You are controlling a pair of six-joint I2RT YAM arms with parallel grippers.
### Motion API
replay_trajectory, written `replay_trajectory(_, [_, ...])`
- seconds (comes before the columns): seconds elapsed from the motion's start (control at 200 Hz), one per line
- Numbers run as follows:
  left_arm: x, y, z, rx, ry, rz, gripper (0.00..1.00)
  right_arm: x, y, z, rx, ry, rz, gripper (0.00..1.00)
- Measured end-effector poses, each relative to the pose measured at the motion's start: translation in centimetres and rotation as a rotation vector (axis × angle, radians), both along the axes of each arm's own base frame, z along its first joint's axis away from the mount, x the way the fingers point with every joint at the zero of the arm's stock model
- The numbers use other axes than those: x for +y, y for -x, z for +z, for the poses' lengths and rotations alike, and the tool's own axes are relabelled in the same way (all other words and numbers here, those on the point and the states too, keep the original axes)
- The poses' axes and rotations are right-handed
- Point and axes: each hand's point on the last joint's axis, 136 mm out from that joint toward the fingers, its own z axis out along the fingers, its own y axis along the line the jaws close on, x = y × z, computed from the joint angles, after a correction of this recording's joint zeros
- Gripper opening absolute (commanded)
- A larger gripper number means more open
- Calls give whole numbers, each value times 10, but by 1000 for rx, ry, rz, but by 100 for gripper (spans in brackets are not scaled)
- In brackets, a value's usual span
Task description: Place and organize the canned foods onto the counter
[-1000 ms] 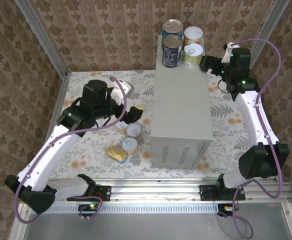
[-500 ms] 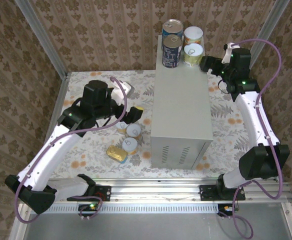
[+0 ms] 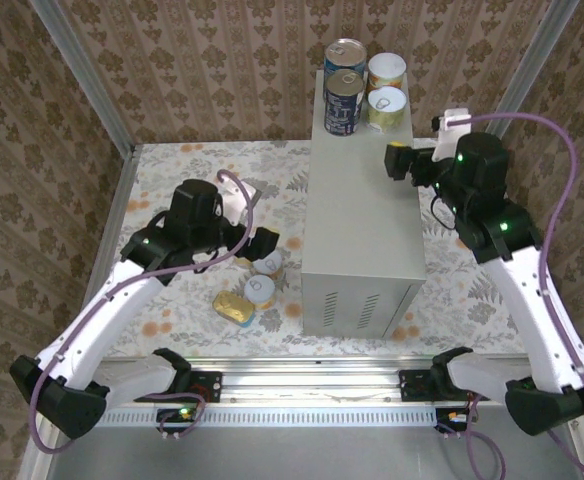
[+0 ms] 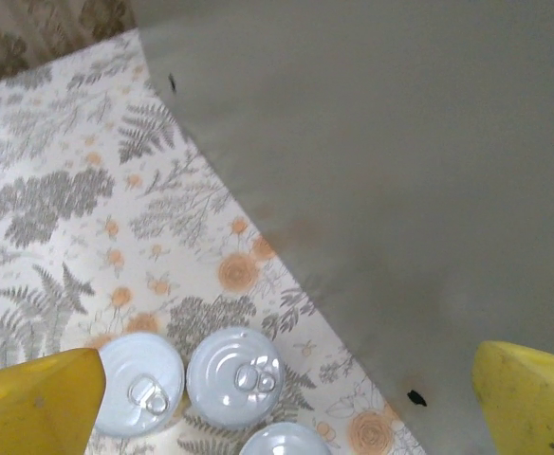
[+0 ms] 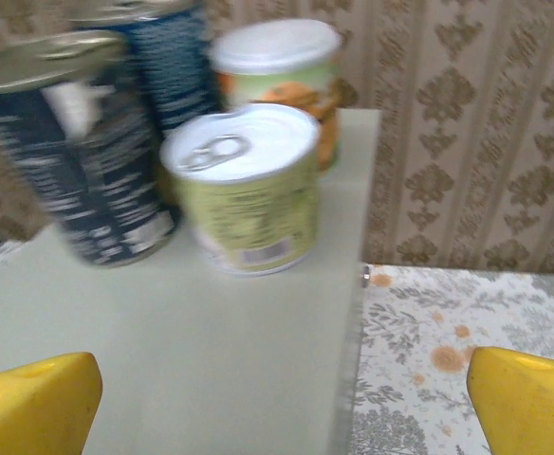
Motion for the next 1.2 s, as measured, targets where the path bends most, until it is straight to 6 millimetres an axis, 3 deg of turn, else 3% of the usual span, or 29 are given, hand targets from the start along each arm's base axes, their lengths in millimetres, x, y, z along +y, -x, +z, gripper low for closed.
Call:
replay_trajectory(0.15, [15, -5, -28, 88, -22, 96, 100, 38, 37, 9, -22, 64, 156, 100])
replay_trajectory(0.33, [33, -18, -63, 221, -48, 239, 100, 82, 67, 11, -18, 114, 357, 100])
replay_trajectory(0.675, [49, -49, -145, 538, -133, 487, 100, 174, 126, -21, 44, 215, 783, 100])
replay_trajectory(0.925, [51, -74, -177, 615, -203, 574, 97, 199, 140, -47, 94, 259, 875, 100])
replay_trajectory(1.2, [62, -84, -210, 680, -246, 636, 93, 201, 143, -55, 106, 267, 887, 100])
